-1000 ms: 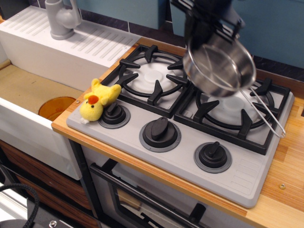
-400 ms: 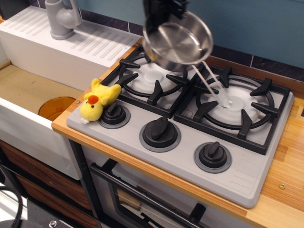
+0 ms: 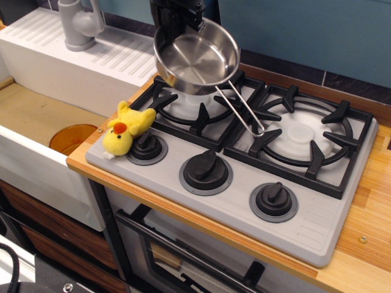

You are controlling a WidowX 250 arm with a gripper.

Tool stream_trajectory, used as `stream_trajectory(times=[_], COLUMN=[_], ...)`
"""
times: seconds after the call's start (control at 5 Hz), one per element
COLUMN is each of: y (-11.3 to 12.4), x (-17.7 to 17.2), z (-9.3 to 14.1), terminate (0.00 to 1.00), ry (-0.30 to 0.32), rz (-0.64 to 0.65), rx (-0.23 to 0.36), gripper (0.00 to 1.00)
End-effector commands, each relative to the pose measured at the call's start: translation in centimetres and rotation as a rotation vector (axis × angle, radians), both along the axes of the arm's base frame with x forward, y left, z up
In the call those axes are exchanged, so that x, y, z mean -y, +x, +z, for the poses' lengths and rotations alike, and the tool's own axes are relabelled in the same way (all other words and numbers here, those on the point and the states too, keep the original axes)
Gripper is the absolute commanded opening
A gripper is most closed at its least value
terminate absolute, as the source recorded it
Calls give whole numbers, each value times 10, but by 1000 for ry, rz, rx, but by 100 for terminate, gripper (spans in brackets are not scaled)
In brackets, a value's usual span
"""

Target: Put pan on stove and put stuffedduck in pan

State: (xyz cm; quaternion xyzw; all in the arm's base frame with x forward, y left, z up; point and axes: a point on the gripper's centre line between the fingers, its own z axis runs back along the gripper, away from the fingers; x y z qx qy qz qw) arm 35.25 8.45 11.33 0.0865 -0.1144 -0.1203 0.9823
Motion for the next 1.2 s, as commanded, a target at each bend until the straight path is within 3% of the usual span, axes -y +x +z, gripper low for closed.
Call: stream_trajectory(times=[0.0,0.4,0.6,1.0], y=[9,22,25,20], x=[-2,-2,-6,-9], z=[-12,-12,-8,-5], terminate=[0,0,0,0], ry=[-31,-10,15,12], rz=[16,-1,-18,-40], rx=[70,101,110,118], gripper=[0,0,100,100])
